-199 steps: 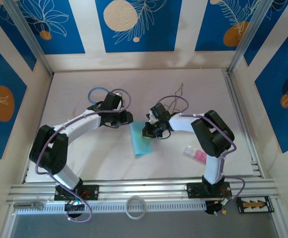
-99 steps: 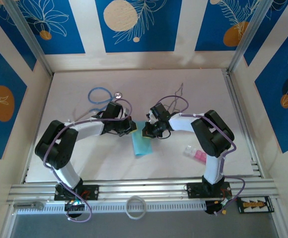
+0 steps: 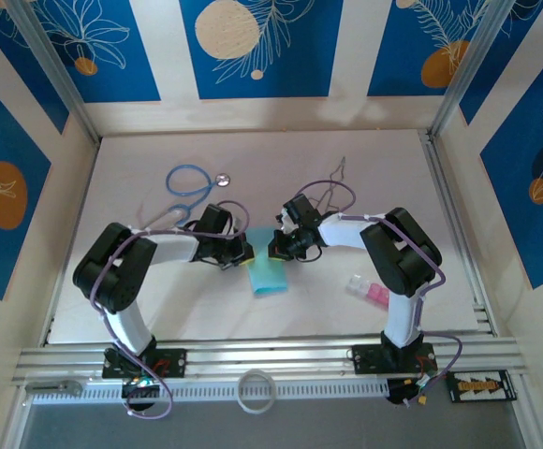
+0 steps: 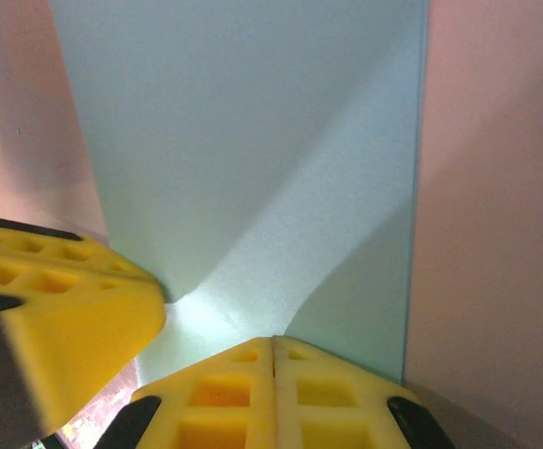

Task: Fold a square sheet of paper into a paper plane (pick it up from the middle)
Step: First fold the square sheet of paper in half at the center of the table.

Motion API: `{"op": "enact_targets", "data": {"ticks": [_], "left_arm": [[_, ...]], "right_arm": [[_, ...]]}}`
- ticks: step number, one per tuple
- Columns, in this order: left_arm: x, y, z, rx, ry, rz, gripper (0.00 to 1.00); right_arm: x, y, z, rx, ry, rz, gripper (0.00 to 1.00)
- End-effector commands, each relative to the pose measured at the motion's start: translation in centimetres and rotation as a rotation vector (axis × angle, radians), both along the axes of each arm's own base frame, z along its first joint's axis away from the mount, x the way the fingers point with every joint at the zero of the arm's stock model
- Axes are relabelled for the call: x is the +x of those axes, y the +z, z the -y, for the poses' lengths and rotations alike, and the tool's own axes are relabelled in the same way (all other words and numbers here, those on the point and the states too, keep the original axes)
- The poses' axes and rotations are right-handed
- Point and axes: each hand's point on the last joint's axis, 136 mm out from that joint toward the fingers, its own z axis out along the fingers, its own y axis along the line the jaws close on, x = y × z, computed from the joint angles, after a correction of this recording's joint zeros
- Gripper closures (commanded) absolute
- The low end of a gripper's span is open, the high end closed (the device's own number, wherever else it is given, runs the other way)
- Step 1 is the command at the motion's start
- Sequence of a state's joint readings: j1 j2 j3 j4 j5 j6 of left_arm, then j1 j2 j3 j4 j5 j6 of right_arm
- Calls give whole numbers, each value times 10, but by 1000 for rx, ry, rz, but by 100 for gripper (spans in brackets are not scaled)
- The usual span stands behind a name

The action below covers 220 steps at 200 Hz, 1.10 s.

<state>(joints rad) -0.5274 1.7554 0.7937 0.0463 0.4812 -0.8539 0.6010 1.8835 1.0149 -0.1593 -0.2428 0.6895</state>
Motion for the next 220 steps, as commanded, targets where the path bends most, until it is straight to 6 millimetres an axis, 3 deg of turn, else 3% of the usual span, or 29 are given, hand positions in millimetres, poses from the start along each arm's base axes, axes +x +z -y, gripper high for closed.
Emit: {"op": "enact_targets", "data": {"ticks": [1,26,76,98,114,139,194,220], "left_arm": [[-18,-31,-25,148,-14,-31,99],[-19,-32,-31,172,-7,-13,98],[-6,36,1,-20,-6,50,94],[-10,47,16,-118,8,10,93],[-17,43,23,-135,-6,-16,93],[-29,18,22,-95,-1,-63,93],[-55,-25,-11,64,-11,-102,94],[-68,-25,-18,74,-55,-98,94]], "right_arm": [[-28,-38,31,-165,-37,-135,100],[-29,-40,33,-172,-51,-135,100],[-30,-40,34,-176,-61,-132,100],[-31,-40,34,-178,-61,-133,100],[-30,-40,34,-179,-63,-132,100],[-32,-41,34,-174,-62,-137,100],[-35,-44,36,-186,-54,-137,100],[-34,-43,38,-182,-55,-139,100]]}}
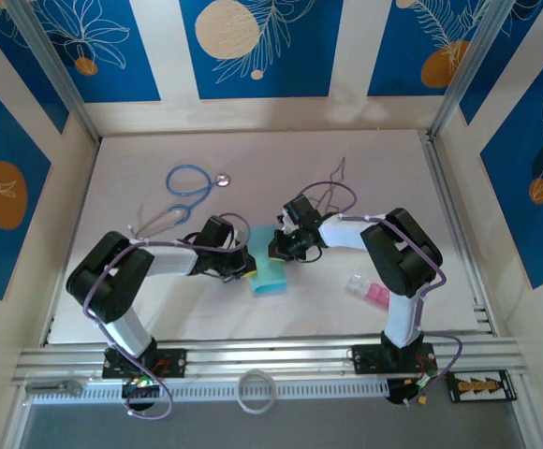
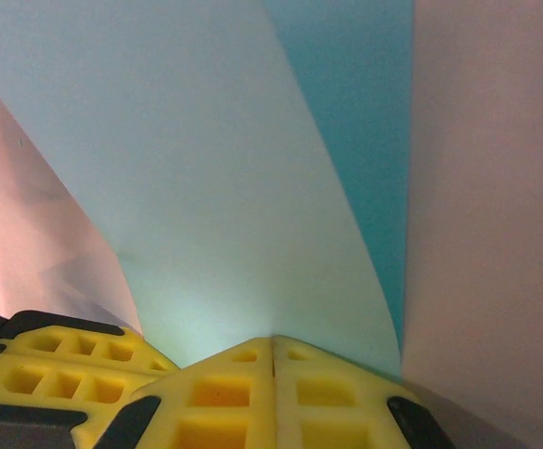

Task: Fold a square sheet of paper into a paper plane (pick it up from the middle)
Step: First fold the square sheet of paper in half at the center of the table.

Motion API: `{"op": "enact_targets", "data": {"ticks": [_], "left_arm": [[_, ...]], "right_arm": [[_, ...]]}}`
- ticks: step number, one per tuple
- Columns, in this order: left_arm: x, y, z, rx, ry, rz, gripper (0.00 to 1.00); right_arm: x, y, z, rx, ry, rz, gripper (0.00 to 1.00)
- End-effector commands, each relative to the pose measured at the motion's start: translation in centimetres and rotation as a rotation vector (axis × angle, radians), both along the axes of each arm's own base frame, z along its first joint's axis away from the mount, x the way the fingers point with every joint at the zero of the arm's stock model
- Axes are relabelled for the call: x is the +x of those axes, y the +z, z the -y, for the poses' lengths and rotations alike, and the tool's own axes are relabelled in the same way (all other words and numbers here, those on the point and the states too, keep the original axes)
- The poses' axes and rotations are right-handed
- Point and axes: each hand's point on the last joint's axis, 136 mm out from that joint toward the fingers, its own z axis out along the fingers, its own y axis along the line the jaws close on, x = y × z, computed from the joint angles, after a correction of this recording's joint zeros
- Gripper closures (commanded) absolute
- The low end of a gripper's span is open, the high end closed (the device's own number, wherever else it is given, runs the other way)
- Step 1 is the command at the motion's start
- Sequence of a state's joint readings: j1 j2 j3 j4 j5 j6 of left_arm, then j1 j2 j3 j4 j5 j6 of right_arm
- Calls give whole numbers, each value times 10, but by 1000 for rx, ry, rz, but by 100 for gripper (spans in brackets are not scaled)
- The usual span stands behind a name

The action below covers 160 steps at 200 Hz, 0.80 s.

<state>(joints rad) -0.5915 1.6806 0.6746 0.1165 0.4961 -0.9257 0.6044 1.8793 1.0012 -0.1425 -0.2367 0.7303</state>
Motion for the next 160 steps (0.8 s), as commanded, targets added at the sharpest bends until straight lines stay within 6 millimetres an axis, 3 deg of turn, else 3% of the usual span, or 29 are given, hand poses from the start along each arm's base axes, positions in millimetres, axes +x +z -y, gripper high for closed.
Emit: {"op": "enact_targets", "data": {"ticks": [1,43,62,93,126,160], "left_arm": [[-31,-23,-24,108,-40,-62,94],[-8,32,-3,4,-23,34,91],[-6,41,9,-31,-30,39,90],[-16,24,15,-42,-23,-3,90],[-40,-11,-3,42,-25,-64,90],[-60,-20,-18,84,-52,-87,90]], "right_arm": [[-33,-42,38,-182,-22,-125,100],[-34,-42,36,-176,-23,-127,100],[-33,-42,36,-176,-26,-126,100],[-34,-42,37,-178,-28,-127,100],[-36,-43,38,-178,-25,-127,100],[-37,-45,40,-185,-29,-129,100]]}}
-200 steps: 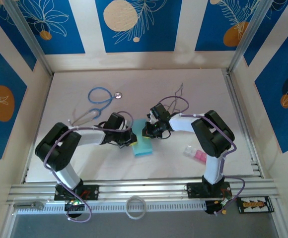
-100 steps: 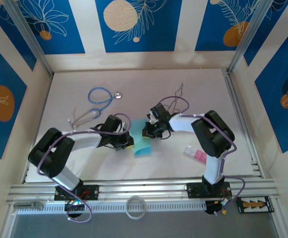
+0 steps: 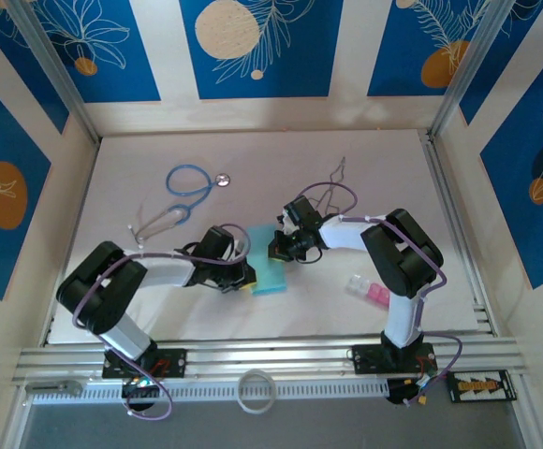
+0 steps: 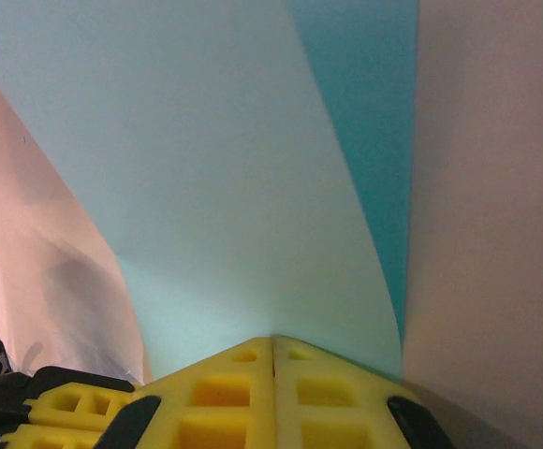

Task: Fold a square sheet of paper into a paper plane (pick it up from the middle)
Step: First fold the square sheet of paper in half at the center of the table.

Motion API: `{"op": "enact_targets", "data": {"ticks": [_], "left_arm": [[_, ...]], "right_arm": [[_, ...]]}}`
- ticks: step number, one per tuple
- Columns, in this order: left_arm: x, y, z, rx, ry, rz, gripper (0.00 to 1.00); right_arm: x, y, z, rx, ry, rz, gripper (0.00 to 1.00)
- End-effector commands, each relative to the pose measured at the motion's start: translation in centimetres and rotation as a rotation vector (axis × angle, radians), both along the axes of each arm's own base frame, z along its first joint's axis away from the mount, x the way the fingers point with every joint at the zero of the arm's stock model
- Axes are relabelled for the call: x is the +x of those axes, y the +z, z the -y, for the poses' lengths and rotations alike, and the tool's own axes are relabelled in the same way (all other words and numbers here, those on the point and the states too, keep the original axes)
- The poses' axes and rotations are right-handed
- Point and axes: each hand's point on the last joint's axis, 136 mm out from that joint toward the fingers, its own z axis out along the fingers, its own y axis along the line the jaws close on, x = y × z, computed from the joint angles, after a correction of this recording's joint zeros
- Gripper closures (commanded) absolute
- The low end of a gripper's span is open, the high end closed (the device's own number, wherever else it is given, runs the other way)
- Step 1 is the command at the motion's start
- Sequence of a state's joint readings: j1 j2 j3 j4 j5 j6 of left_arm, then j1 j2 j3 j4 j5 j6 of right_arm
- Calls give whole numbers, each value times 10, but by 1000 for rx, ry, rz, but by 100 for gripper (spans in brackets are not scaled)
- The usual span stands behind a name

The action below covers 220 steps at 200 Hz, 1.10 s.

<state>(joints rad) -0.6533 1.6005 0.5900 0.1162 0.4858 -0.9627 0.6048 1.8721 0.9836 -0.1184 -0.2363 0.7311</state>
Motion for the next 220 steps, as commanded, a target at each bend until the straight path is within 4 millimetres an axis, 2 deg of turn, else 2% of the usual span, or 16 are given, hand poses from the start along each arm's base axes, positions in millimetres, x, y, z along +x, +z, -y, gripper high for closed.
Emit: {"op": "enact_targets", "data": {"ticks": [1,35,55,104,117,132,165,194,220], "left_arm": [[-26,-19,-18,78,-26,-60,90],[-38,-13,-31,135,-79,-39,90],[-38,-6,-32,130,-99,0,90],[-4,42,-8,-4,-19,125,89],[3,45,-1,-27,-8,135,88],[5,40,7,-42,-26,103,88],[-8,15,17,-81,-64,-7,88],[-29,-13,-2,1,-77,-71,88],[-46,-18,-13,20,-111,-87,88]], "right_arm": [[-37,-45,40,-192,-29,-140,100],[-39,-47,43,-199,-35,-146,100],[-40,-47,43,-198,-33,-145,100],[-40,-46,43,-195,-30,-141,100],[-40,-47,43,-196,-31,-144,100],[-41,-48,43,-195,-30,-148,100],[-41,-49,43,-197,-30,-150,100],[-42,-50,44,-202,-30,-151,100],[-43,-52,46,-207,-31,-152,100]]}}
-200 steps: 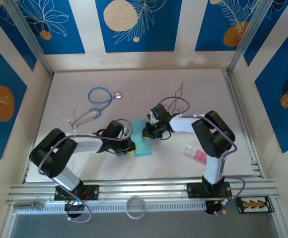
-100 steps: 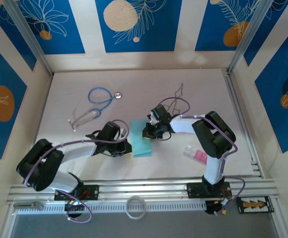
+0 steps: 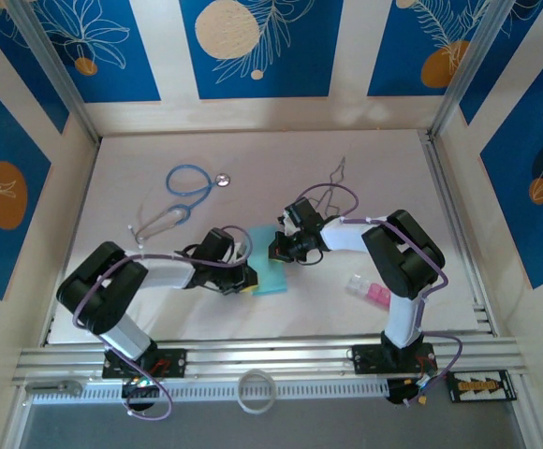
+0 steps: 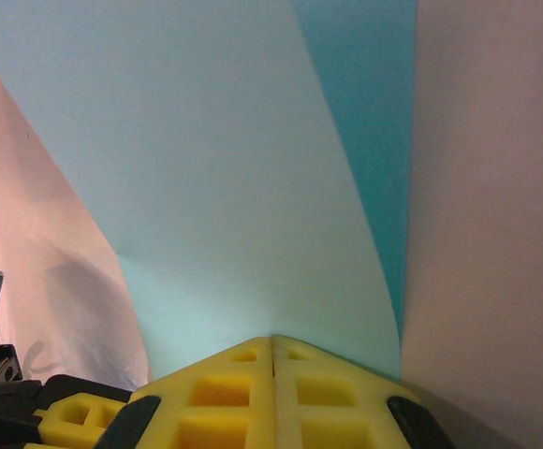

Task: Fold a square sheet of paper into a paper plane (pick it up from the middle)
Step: First fold the square sheet of paper in half at the center of the table.

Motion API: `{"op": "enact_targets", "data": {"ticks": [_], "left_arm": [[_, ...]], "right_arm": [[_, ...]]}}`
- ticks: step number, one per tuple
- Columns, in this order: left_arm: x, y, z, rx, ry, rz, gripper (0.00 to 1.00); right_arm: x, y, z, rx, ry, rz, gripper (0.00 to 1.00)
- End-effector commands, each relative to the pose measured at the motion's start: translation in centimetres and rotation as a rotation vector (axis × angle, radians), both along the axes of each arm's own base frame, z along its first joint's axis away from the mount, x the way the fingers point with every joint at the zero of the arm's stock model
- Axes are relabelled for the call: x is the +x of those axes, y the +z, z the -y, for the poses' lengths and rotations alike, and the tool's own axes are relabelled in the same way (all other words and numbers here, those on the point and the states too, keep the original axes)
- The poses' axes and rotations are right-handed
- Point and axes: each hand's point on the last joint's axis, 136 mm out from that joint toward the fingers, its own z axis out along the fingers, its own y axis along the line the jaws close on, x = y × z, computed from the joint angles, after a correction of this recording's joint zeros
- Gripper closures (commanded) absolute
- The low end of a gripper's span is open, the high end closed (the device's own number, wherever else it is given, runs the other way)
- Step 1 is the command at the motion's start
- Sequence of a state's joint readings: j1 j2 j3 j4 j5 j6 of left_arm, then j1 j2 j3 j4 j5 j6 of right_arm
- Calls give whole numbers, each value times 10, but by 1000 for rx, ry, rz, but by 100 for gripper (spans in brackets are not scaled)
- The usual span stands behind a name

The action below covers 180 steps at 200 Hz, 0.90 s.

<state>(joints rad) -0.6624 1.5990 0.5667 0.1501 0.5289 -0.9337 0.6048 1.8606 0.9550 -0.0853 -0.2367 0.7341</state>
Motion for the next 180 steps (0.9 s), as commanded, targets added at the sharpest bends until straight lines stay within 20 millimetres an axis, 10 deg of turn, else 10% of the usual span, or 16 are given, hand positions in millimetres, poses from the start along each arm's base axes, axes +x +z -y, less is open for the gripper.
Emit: {"op": "enact_targets", "data": {"ticks": [1,91,180], "left_arm": [[-37,-19,-18,58,-61,-92,88],[-40,4,-22,74,-171,27,87],[67,46,-3,-19,33,140,87]], "right_arm": [[-41,-51,45,-217,-30,-164,100],[-42,-52,48,-228,-31,-169,100],[-43,-52,45,-220,-13,-175,100]]}}
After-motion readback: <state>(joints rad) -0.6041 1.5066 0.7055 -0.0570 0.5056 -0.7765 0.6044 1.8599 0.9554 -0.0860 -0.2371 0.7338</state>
